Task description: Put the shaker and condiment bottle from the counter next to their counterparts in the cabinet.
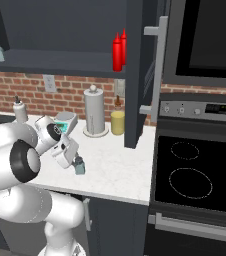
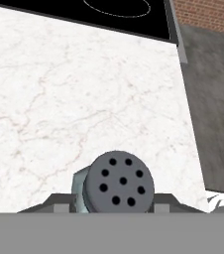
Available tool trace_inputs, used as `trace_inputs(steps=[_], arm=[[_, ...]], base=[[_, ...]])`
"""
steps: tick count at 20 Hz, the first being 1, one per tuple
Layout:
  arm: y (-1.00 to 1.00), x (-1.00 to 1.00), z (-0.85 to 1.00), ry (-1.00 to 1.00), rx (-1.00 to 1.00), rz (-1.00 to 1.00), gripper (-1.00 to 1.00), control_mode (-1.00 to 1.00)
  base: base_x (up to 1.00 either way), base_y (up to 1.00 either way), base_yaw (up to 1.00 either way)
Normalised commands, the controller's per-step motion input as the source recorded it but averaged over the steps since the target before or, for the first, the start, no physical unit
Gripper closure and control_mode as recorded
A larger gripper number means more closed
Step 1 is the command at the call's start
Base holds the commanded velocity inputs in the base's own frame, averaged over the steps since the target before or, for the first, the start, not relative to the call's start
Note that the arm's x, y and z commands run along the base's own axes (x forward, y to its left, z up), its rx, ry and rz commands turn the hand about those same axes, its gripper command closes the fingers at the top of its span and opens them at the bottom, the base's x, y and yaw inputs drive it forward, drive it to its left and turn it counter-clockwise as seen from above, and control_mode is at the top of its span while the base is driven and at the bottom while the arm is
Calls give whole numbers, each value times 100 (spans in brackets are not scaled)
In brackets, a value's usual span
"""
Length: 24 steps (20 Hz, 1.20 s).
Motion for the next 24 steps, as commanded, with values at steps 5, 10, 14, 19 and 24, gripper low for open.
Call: trace_inputs(steps=[5,10,14,19,24], arm=[[0,0,0,0,0,0,100,-100],[0,0,0,0,0,0,100,-100],[0,0,0,0,0,0,100,-100],[-1,-2,11,0,0,0,100,-100],[0,-12,63,0,0,0,100,-100]], base=[[0,0,0],[0,0,0],[0,0,0],[0,0,0],[0,0,0]])
